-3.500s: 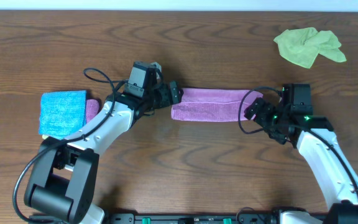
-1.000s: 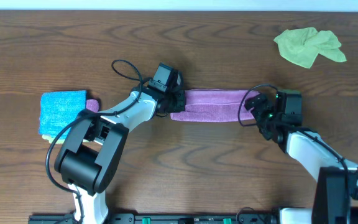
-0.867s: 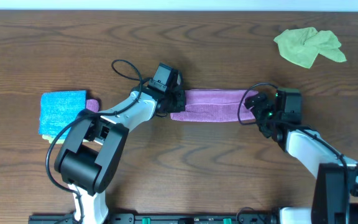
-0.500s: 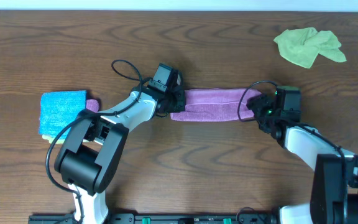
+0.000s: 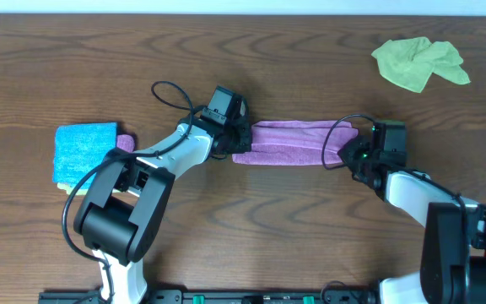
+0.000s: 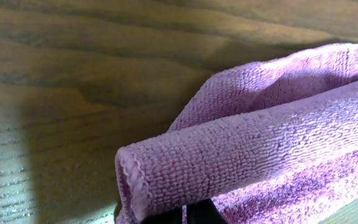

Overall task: Fold the cloth
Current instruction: 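Hold the left end with left gripper, fold right end toward it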

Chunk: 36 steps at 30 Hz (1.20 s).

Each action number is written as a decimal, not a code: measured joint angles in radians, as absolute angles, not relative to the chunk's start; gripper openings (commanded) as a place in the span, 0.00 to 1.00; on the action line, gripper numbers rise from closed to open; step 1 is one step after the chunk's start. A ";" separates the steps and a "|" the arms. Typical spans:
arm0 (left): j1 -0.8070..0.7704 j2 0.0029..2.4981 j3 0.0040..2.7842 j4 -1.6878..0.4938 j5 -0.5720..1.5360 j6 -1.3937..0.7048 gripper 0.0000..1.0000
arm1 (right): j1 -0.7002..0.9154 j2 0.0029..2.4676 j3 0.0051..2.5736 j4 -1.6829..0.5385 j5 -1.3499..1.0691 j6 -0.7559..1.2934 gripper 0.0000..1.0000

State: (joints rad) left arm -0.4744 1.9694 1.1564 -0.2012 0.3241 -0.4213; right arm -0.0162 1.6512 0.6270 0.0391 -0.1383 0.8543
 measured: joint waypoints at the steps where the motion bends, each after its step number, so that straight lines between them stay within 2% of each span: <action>1: -0.474 1.969 1.156 -0.205 0.322 -0.421 0.06 | -0.016 1.651 0.627 0.039 -0.139 0.847 0.01; 18: -0.474 1.969 1.163 -0.236 0.281 -0.421 0.06 | -0.017 1.652 0.626 0.051 -0.201 0.706 0.01; 36: -0.475 1.969 1.164 -0.236 0.265 -0.421 0.06 | 0.018 1.485 0.607 -0.084 -0.232 0.596 0.01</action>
State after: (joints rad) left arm -0.4747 1.9690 1.1637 -0.2363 0.2646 -0.4213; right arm 0.0181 1.4853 0.6067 -0.0837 -0.2317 0.5957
